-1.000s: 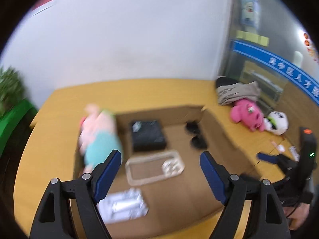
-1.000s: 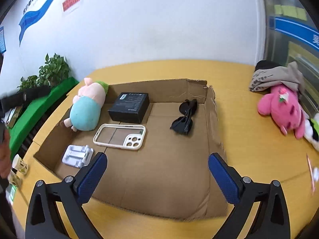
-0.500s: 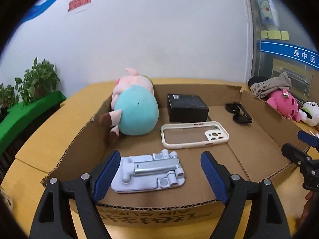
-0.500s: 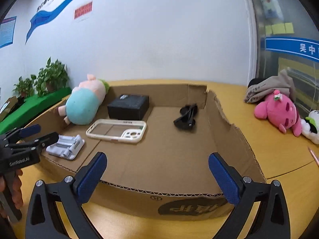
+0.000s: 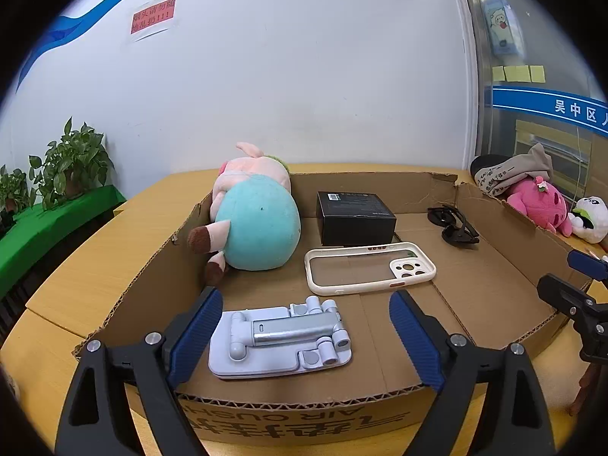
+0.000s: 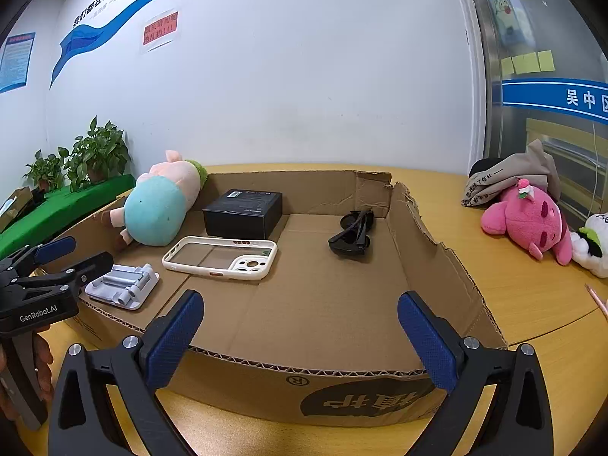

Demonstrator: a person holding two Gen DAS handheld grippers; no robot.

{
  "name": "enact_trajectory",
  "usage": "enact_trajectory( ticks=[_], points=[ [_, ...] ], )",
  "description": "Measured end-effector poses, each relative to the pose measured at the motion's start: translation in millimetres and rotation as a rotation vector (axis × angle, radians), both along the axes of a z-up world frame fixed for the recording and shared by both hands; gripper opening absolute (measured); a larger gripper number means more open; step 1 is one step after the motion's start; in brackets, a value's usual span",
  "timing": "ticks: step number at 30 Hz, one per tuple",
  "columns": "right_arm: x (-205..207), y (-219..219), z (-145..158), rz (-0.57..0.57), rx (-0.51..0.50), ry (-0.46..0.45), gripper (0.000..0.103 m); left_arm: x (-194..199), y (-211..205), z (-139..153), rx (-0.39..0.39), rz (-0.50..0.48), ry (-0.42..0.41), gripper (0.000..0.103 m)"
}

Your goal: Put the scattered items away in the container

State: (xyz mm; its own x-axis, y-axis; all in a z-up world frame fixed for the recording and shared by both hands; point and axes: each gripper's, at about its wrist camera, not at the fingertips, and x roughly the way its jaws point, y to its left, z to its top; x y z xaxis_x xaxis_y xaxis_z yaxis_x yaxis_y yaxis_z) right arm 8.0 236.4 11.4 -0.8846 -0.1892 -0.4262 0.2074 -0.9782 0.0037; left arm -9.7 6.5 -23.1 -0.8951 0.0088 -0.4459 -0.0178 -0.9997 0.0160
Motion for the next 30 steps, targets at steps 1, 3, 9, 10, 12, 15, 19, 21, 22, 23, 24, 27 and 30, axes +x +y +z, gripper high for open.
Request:
enact_trajectory(
  ticks=[1,3,9,10,12,15,19,21,22,23,24,27,30],
  points=[
    [-0.9,0.2,-0.4,0.001,-0.001,-0.001,0.103,0.2,0.4,-0.2,-0.001,0.001,0.000,0.090],
    [-0.8,-0.3,-0.4,-0.001,0.000,0.001,0.103,0.6,0.2,-0.1,0.000,0.001,0.001,0.090],
    [-1.5,0.1,-1.1,0.001,-0.001,0.001,0.103,-0.7,0.8,0.2,0.000,0.002,0.000,0.090],
    [-1.4,0.0,-1.0,0.000,0.000,0.002,0.103,-0.8,0.7,0.2,0.000,0.002,0.001,0.090],
    [-1.2,-0.2,-1.4,0.001,0.000,0.002,0.103,-1.6,0.7,-0.1,-0.001,0.002,0.001,0.090],
    [-0.8,-0.5,-1.3,0.001,0.000,0.003,0.103,-0.8,0.6,0.1,-0.001,0.005,0.002,0.091],
    [-1.0,-0.1,-1.0,0.001,-0.001,0.002,0.103,-0.6,0.5,0.2,-0.001,0.004,0.002,0.091],
    [-1.1,-0.1,-1.0,0.000,0.000,0.001,0.103,-0.6,0.5,0.2,-0.001,0.004,0.002,0.091],
    [-1.1,0.0,-0.9,0.001,-0.001,0.002,0.103,-0.7,0.5,0.2,-0.001,0.004,0.002,0.091],
    [-1.1,0.0,-0.9,0.001,-0.001,0.002,0.103,-0.7,0.4,0.2,-0.001,0.004,0.002,0.091],
    [-1.0,-0.1,-0.9,0.000,0.000,0.002,0.103,-0.8,0.4,0.2,-0.001,0.003,0.002,0.091],
    [-0.1,-0.3,-1.1,-0.001,-0.001,0.001,0.103,-0.9,0.3,0.2,-0.001,0.004,0.001,0.091],
    [-0.1,-0.1,-1.1,0.000,-0.002,0.001,0.103,-0.9,0.2,0.1,-0.001,0.004,0.001,0.091]
  ],
)
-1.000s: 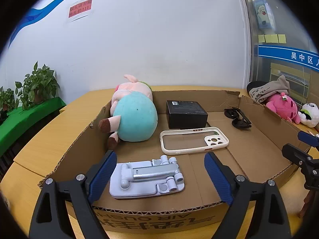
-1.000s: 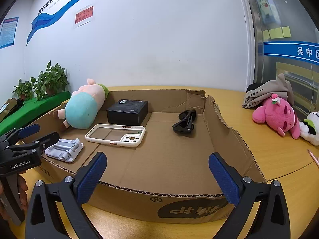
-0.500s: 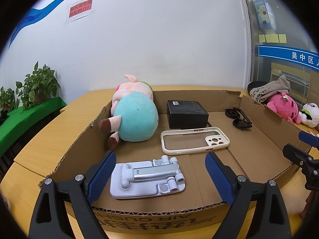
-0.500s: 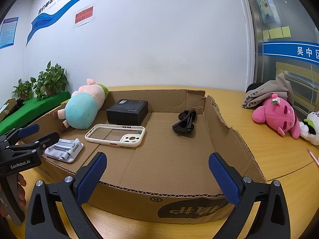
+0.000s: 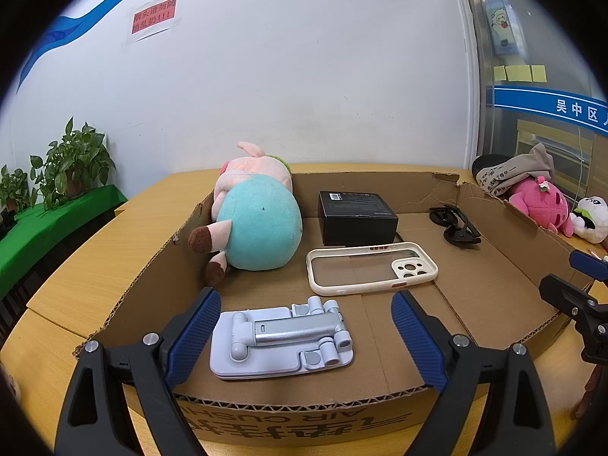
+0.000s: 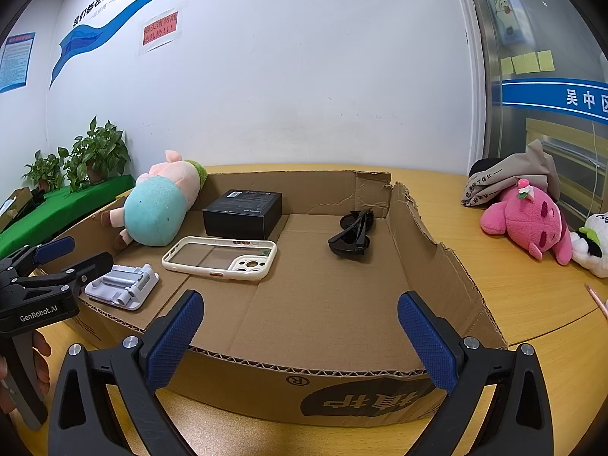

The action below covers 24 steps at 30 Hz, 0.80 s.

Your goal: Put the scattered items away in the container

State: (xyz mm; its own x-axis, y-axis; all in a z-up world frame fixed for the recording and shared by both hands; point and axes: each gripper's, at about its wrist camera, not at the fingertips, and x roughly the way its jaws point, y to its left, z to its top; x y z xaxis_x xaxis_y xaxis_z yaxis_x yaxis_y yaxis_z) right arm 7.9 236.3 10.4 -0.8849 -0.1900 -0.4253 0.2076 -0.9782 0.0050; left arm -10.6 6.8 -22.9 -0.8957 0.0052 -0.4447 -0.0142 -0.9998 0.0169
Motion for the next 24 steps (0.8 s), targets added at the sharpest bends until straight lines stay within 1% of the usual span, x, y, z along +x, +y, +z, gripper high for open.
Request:
enact_trajectory(
  ticks=[10,12,14,24],
  points=[
    [0.2,0.0,0.2,0.000,0.000,0.000,0.103,-0.4,-0.2,-0.2,0.000,0.000,0.000,0.091],
    [0.6,-0.2,0.0,-0.001,0.000,0.000,0.103,-1.6,0.1,-0.5,-0.004,0.005,-0.003,0.095],
    [-0.1,0.0,0.2,-0.003,0.003,-0.001,0.103,-5.8,-0.1,-1.2,-0.010,0.020,-0.015,0.102],
    [-1.1,0.6,0.3,-0.004,0.003,-0.002,0.103,-4.4,-1.5,-0.1,-0.010,0.010,-0.014,0.102]
  ],
)
